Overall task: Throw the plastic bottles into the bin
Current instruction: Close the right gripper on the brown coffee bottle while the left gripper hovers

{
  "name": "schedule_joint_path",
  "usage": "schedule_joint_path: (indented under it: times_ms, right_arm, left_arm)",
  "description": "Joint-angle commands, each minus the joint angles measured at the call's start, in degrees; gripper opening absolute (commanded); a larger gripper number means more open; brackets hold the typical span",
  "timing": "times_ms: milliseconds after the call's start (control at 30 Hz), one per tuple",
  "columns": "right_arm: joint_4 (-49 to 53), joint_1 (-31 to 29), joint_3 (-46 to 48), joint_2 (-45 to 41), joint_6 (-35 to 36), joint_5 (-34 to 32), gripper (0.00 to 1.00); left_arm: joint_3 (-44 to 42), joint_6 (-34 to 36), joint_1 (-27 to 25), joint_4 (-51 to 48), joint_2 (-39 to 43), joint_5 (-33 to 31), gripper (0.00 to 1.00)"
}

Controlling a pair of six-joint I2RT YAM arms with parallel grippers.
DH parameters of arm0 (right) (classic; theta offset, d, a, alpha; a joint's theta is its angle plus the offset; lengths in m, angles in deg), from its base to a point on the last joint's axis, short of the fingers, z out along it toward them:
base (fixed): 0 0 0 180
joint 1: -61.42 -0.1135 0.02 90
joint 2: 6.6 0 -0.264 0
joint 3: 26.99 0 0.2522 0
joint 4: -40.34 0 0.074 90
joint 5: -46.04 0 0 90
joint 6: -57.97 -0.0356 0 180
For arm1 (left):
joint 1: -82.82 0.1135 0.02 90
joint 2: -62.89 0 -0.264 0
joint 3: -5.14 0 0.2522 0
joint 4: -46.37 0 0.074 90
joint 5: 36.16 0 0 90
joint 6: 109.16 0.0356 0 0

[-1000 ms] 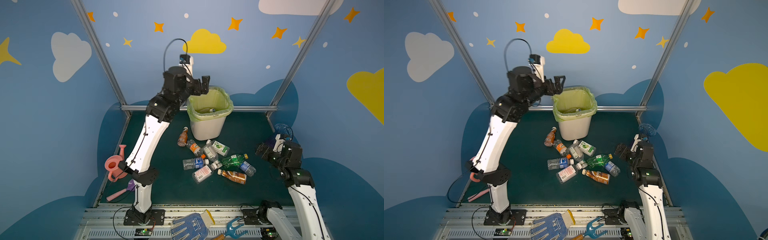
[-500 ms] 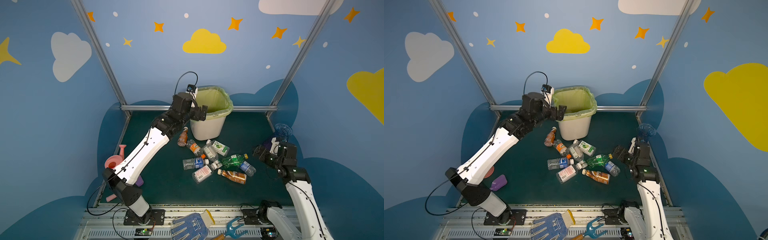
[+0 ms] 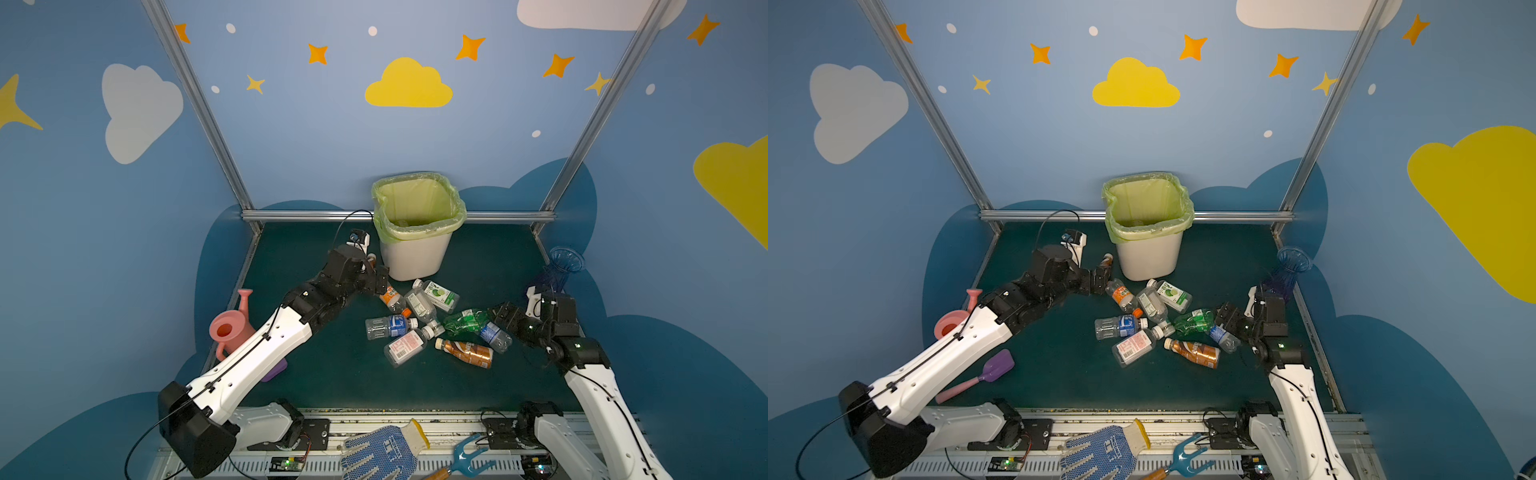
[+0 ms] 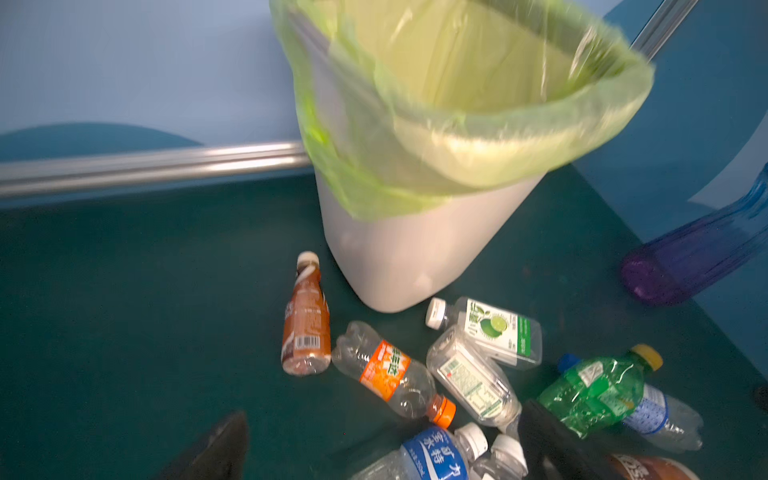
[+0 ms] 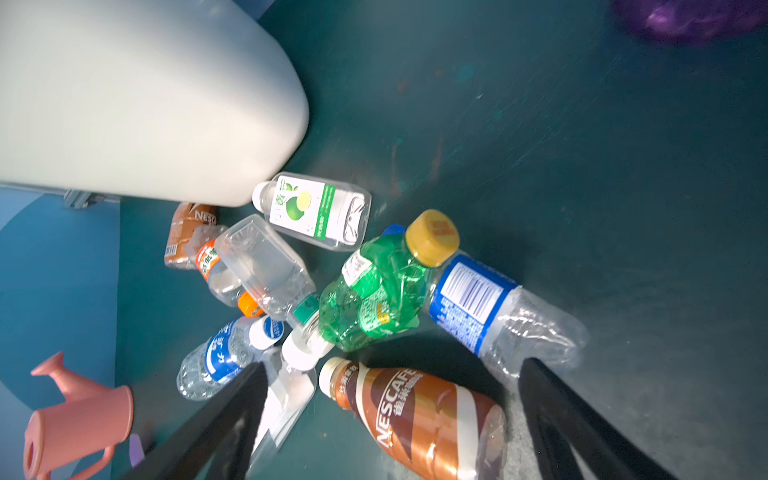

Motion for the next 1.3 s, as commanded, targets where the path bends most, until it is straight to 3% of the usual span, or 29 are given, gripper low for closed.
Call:
schedule_joint_path:
  times_ms: [0, 333, 733, 1267]
  right_arm:
    - [1.0, -3.2, 2.0, -0.6, 1.1, 0.7, 0.89]
    - [2.3, -16.2, 2.0, 4.9, 6.9, -3.5, 0.91]
    - [0.8, -21.7, 2.4, 14.0, 11.2, -5.5, 0.97]
    - [6.7, -31.0, -1.7, 24.0, 11.6, -7.5, 0.89]
  left_arm:
    - [-3.5, -4.1, -1.8, -2.1, 0.6, 0.2, 1.00]
    - [-11.1, -10.1, -2.4, 0.8, 3.0, -1.8, 1.00]
    - [-10.2, -10.7, -2.4, -2.3, 1.7, -3.4, 1.00]
    - [-9.7, -11.2, -2.4, -3.8, 0.3, -2.8, 1.00]
